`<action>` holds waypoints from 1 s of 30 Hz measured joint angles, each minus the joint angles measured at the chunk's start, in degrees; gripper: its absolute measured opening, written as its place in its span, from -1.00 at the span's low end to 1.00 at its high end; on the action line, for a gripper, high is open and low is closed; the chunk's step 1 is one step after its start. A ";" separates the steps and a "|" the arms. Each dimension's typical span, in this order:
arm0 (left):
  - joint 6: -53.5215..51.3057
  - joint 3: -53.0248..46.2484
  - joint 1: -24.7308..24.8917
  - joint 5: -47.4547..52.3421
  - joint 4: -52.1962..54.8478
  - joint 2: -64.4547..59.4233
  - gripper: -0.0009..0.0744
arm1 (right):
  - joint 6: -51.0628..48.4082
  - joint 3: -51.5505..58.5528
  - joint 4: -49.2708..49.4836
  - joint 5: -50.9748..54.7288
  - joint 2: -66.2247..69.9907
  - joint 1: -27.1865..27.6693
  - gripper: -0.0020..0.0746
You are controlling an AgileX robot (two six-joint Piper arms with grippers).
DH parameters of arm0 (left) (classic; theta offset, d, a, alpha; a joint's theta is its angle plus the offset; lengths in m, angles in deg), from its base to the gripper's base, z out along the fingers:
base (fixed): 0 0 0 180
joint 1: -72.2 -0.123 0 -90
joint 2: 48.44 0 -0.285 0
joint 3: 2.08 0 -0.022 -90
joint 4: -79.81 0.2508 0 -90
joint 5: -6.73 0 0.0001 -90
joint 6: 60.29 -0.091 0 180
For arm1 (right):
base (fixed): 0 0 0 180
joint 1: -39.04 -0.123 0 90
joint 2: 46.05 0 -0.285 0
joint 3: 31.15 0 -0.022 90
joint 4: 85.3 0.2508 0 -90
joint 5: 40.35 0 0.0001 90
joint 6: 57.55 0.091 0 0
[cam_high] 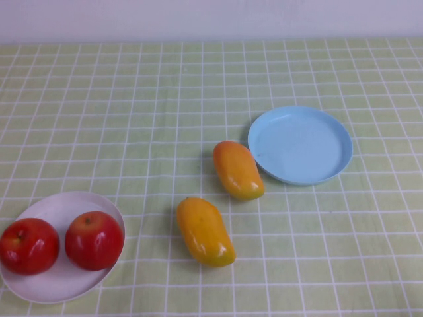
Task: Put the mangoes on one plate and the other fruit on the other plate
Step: Put another type of fruit in the right plate
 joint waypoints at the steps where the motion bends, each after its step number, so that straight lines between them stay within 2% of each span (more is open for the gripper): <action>1: 0.00 0.00 0.00 0.00 0.00 0.00 -0.97 | 0.00 0.00 0.00 0.00 0.00 0.00 -0.99; 6: 0.00 0.00 0.00 0.00 0.04 0.00 -0.97 | 0.00 0.00 0.77 -1.01 0.00 0.00 -0.99; 16: 0.00 0.00 0.00 0.00 0.04 0.00 -0.97 | 0.00 0.00 21.02 -21.13 0.00 0.00 -0.99; 21: 0.00 0.00 0.00 0.00 0.04 0.00 -0.97 | 0.00 0.00 23.34 -25.68 0.00 0.00 -0.99; 25: 0.00 0.00 0.00 0.00 0.04 0.00 -0.97 | 2.28 0.00 26.62 -23.95 0.00 0.00 -0.99; 30: 0.00 0.00 0.00 0.00 0.04 0.00 -0.97 | 3.90 -7.91 28.49 -6.77 3.56 0.00 -0.99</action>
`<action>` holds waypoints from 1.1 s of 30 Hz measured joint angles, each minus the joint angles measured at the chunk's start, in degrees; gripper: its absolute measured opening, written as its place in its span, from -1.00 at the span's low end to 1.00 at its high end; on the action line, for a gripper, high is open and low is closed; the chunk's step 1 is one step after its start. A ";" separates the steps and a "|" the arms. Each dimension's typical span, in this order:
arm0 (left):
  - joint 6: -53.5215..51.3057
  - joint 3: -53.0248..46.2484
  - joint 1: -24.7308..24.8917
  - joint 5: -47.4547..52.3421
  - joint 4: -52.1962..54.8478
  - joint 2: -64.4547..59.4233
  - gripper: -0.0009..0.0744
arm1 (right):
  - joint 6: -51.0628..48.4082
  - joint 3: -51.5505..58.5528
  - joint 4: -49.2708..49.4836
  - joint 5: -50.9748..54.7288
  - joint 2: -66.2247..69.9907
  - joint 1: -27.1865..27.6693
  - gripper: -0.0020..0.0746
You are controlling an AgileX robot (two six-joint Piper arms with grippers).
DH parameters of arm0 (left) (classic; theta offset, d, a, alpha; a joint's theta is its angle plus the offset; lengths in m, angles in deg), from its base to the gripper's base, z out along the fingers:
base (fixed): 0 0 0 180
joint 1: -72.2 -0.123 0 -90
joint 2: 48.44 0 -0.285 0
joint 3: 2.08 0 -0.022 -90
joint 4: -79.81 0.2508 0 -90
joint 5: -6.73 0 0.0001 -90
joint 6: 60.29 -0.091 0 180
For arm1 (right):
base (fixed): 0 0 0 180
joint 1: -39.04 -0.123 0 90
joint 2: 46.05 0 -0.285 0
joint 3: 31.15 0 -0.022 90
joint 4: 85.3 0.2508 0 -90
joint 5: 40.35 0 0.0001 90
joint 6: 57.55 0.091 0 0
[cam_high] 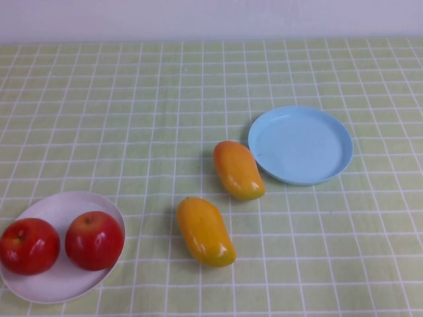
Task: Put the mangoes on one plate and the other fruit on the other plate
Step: Put another type of fruit in the right plate
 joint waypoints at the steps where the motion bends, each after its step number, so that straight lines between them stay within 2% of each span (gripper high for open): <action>1: 0.00 0.00 0.00 0.00 0.00 0.00 -0.97 | -0.21 -2.79 0.00 4.39 2.22 0.00 -0.99; 9: 0.00 0.00 0.00 0.00 0.00 0.00 -0.97 | -8.16 -23.36 -1.00 35.18 25.56 0.00 -0.99; 12: 0.00 0.00 0.00 0.00 0.00 0.00 -0.97 | -11.83 -27.98 -1.50 39.85 34.88 0.00 -0.99; 16: 0.00 0.00 0.00 0.00 0.00 0.00 -0.97 | -14.04 -32.60 -2.24 41.05 44.43 -0.36 -0.99; 19: 0.00 0.00 0.00 0.00 0.00 0.00 -0.97 | -14.20 -37.21 -4.52 41.05 52.60 -4.16 -0.99; 29: 0.00 0.00 0.00 0.00 0.00 0.00 -0.97 | -14.20 -56.44 -7.52 38.14 78.33 -29.69 -0.98; 31: 0.00 0.00 0.00 0.00 0.00 0.00 -0.97 | -14.20 -61.11 -8.24 39.07 83.50 -32.88 -0.93; 33: 0.00 0.00 0.00 0.00 0.00 0.00 -0.97 | -14.20 -66.59 -9.14 41.27 88.93 -35.98 -0.80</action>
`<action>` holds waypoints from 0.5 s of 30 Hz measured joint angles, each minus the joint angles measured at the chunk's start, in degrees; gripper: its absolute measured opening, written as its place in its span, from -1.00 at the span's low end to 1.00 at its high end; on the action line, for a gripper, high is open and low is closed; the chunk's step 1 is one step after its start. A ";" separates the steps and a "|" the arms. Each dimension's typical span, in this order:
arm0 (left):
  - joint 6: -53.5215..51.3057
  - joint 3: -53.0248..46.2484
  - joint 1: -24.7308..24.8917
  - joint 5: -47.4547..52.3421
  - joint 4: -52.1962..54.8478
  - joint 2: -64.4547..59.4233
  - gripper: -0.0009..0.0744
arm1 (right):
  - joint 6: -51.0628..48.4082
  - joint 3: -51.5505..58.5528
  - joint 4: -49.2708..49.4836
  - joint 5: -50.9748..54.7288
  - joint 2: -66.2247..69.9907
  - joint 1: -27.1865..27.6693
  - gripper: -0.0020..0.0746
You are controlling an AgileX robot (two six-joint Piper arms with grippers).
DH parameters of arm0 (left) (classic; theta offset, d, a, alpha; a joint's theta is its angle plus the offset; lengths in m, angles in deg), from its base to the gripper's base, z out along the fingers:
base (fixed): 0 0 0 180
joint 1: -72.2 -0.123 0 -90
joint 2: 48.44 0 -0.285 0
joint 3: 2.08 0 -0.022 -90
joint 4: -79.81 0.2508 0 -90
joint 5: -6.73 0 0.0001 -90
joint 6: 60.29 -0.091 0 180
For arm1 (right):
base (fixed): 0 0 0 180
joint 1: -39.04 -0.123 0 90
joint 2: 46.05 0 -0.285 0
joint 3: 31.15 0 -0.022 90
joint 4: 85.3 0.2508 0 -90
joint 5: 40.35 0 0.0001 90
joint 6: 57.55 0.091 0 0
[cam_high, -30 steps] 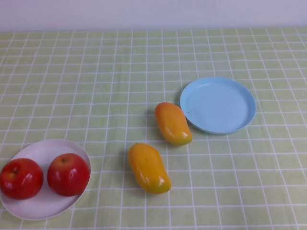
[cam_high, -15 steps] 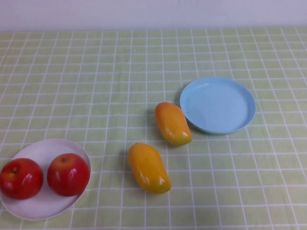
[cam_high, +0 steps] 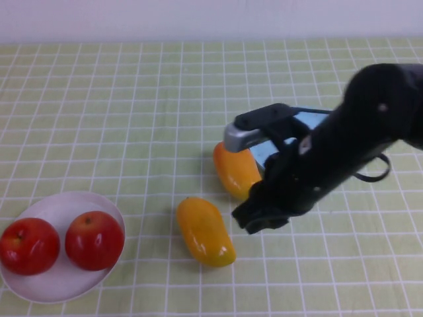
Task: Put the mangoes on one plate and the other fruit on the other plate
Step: Put another type of fruit in the right plate
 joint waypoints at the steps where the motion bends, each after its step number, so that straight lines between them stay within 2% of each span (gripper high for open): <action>1: 0.00 0.00 0.00 0.00 0.00 0.00 -0.97 | 0.00 -2.71 -0.62 1.40 2.54 -1.20 -0.69; 4: 0.00 0.00 0.00 0.00 0.00 0.00 -0.97 | 0.00 -9.45 -1.86 4.51 8.55 -3.84 -0.23; 8: 0.00 0.00 0.00 0.00 0.00 0.00 -0.97 | 1.40 -15.89 -2.75 5.42 13.86 -5.79 0.52; 9: 0.00 0.00 0.00 0.00 0.00 0.00 -0.97 | 2.51 -17.22 -2.90 5.46 14.86 -6.01 0.64; 11: 0.00 0.00 0.00 0.00 0.00 0.00 -0.97 | 4.82 -19.30 -3.57 5.57 16.63 -6.33 0.77; 15: 0.00 0.00 0.00 0.00 0.00 0.00 -0.97 | 8.85 -22.28 -5.73 5.69 19.77 -6.44 0.84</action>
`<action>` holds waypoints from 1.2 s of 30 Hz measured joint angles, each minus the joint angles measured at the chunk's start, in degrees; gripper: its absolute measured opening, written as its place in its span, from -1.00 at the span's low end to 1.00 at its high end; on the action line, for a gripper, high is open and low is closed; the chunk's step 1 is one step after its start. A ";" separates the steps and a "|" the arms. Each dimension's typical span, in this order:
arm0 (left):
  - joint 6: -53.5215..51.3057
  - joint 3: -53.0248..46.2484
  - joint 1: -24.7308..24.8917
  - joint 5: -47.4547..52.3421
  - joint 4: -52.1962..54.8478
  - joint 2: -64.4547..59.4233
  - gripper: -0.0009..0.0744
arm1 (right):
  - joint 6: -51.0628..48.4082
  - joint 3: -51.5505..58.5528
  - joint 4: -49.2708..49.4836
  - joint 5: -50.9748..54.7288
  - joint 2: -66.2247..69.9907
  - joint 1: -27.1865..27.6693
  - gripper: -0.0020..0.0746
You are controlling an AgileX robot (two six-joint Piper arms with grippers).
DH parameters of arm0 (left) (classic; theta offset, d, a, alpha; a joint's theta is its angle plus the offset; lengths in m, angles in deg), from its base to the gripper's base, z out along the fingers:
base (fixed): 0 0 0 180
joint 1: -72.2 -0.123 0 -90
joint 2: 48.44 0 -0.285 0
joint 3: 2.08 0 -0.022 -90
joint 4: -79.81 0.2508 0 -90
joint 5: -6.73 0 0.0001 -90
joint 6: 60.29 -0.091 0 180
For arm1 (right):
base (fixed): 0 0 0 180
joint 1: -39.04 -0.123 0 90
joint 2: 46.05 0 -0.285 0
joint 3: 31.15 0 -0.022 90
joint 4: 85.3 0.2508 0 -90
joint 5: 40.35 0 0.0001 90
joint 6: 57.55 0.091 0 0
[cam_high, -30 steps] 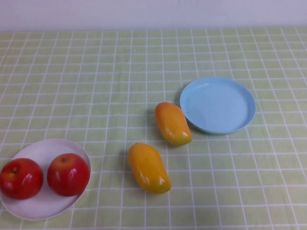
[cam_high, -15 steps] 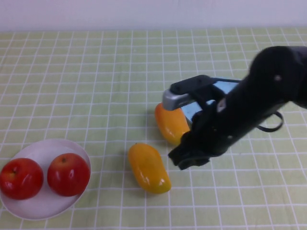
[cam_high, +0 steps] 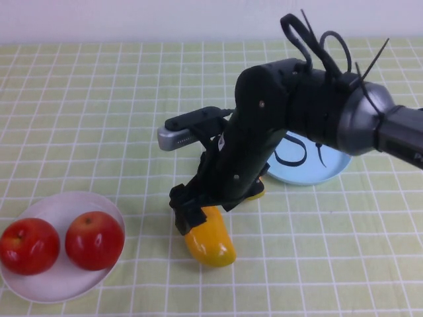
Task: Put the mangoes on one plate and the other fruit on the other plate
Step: Put another type of fruit in the right plate
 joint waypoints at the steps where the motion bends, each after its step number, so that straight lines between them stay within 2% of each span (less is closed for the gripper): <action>1: 0.00 0.00 0.00 0.00 0.00 0.00 -0.97 | 0.59 -0.47 -0.54 0.13 0.65 0.00 0.85; 21: 0.00 0.00 0.00 0.00 0.09 0.00 -0.97 | 2.70 -3.61 -3.39 -1.57 10.71 -1.02 0.85; 24: 0.00 0.00 0.00 0.00 0.09 0.00 -0.97 | 2.70 -3.61 -3.85 -1.57 10.90 -1.02 0.75; 27: 0.00 0.00 0.00 0.00 0.09 0.00 -0.97 | 2.70 -3.84 -4.39 -1.59 10.90 -1.02 0.50; 36: 0.00 0.00 0.00 0.00 0.09 0.00 -0.97 | 2.70 -8.55 -7.19 1.80 10.75 -1.11 0.47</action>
